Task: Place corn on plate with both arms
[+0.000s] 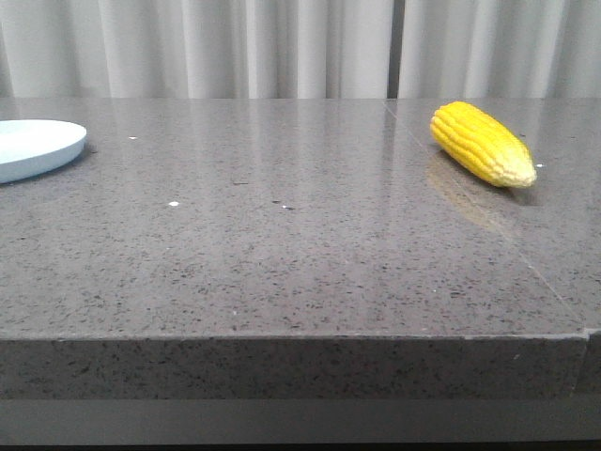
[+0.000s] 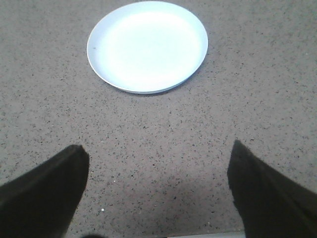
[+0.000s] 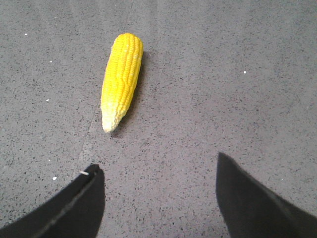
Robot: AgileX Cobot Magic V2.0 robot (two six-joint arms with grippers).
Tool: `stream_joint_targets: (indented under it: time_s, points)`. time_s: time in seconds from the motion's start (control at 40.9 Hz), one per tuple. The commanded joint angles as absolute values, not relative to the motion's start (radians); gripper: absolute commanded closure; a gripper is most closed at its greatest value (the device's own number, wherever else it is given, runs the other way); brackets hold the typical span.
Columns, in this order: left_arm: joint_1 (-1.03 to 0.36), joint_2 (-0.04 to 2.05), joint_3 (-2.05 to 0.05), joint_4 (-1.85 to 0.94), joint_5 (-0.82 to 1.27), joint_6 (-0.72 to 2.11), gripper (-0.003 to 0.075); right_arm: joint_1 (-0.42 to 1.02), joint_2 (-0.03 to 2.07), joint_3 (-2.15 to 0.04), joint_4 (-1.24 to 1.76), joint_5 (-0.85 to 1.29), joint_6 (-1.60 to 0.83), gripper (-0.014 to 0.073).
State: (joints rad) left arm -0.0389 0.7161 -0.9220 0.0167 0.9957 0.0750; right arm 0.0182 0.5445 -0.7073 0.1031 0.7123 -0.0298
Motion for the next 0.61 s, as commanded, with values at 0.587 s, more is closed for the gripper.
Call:
stream_joint_targets:
  time_s: [0.587]
  points:
    - [0.207,1.295,-1.23,-0.157,0.975,0.219,0.0155,0.017,0.556,-0.732,0.099,0.633,-0.036,0.0085]
